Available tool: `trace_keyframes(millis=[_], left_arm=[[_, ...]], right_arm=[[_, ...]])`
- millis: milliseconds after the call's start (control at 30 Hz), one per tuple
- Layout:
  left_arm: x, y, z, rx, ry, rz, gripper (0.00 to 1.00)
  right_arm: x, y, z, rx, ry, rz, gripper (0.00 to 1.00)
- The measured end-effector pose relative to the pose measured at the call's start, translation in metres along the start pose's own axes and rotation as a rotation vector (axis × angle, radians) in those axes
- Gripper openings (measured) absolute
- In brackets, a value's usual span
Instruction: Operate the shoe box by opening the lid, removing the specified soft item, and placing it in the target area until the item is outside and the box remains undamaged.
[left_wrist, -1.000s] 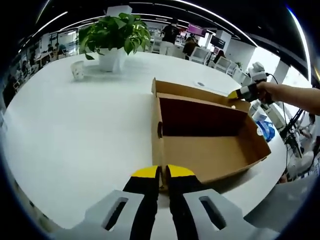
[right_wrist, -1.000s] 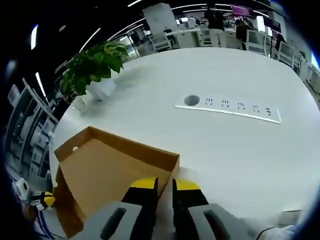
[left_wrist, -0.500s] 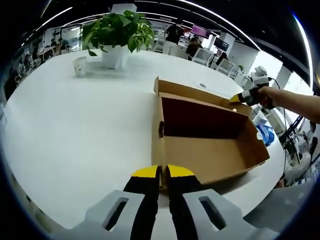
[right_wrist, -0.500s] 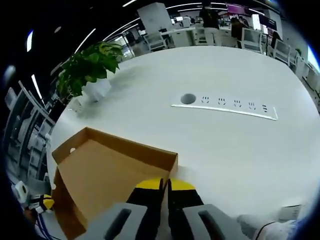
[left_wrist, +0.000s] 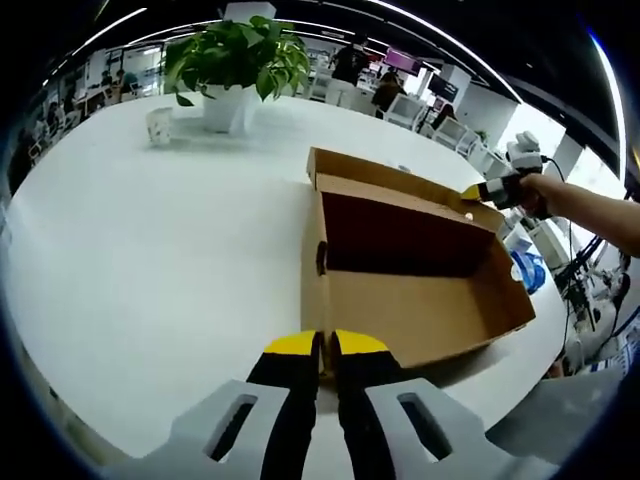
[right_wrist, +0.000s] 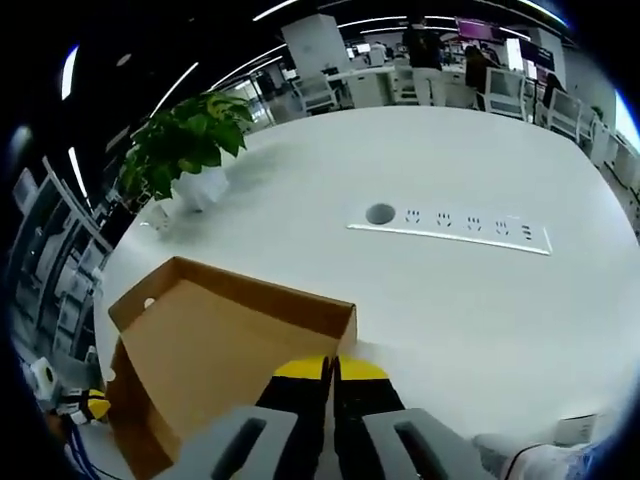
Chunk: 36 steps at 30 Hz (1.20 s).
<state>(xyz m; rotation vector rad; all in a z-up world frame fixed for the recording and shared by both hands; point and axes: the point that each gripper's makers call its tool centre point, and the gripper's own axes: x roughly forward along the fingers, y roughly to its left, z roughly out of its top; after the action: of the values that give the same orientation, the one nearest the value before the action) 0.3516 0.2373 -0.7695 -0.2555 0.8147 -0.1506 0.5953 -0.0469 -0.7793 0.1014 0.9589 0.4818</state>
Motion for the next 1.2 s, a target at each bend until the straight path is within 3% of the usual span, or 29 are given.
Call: trace_keyframes(millis=[1200], left_arm=[[-0.001, 0.001, -0.001, -0.018, 0.000, 0.012, 0.02]], right_arm=[[-0.058, 0.026, 0.025, -0.129, -0.197, 0.041, 0.00]])
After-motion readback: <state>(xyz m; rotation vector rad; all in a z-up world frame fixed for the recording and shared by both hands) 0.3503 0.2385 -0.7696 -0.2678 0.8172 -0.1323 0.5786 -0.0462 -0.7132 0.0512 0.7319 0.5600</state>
